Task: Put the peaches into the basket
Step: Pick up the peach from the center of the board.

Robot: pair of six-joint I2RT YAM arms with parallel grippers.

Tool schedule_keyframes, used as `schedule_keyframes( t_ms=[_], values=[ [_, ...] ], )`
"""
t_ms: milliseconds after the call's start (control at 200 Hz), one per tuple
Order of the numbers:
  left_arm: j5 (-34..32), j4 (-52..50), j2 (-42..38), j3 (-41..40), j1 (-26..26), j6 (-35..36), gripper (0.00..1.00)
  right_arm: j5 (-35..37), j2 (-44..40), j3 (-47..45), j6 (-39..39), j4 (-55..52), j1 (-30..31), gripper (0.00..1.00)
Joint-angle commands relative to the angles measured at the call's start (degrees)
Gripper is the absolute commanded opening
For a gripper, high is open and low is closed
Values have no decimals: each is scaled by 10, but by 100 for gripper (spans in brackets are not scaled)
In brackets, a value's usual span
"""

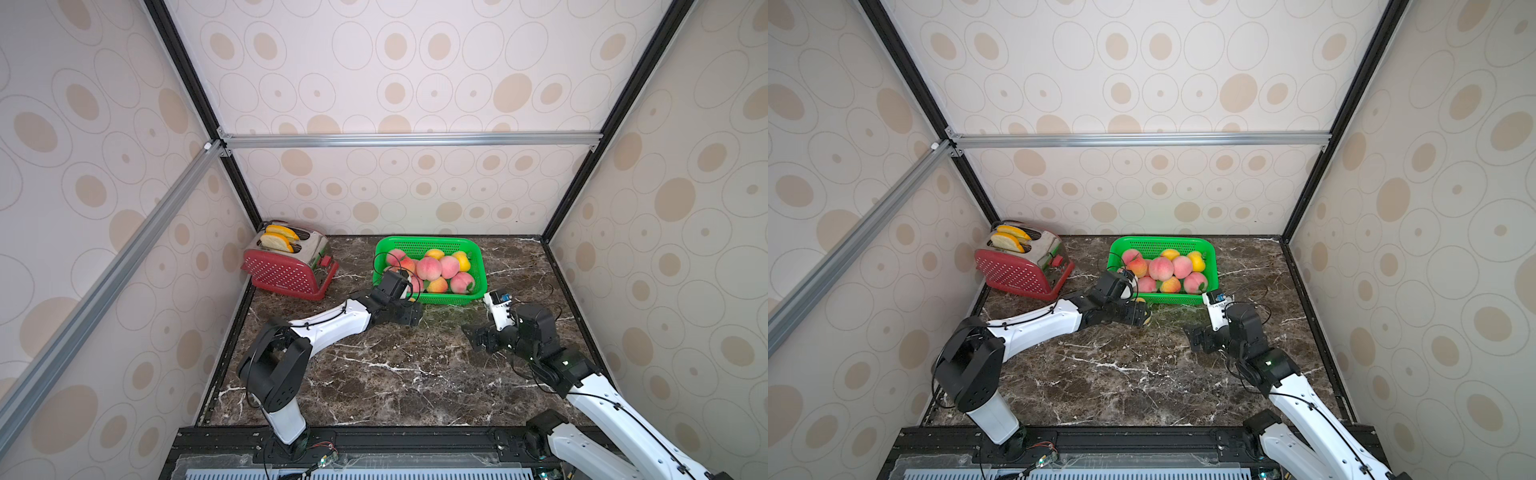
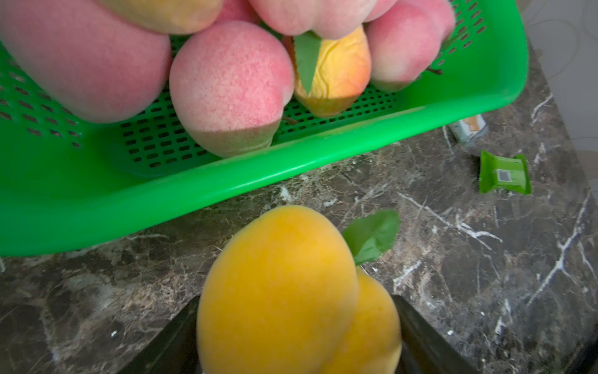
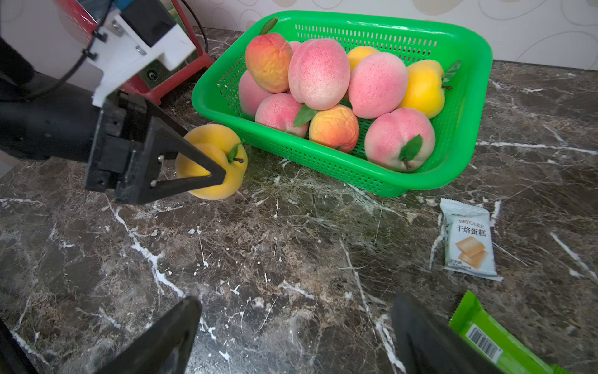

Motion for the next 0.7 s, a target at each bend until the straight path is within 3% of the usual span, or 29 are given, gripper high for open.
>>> schedule_keyframes(
  t_ms=[0,280,696],
  values=[
    [-6,-34,-32,4,-7,1,76,9,-13,-8,3,-10,2,97],
    [-32,-120,-38,124,-7,53,76,16,-30,-2,2,-26,2,97],
    [-47,-199,95,367,20,113,78,21,-35,9,-5,-40,2,97]
  ],
)
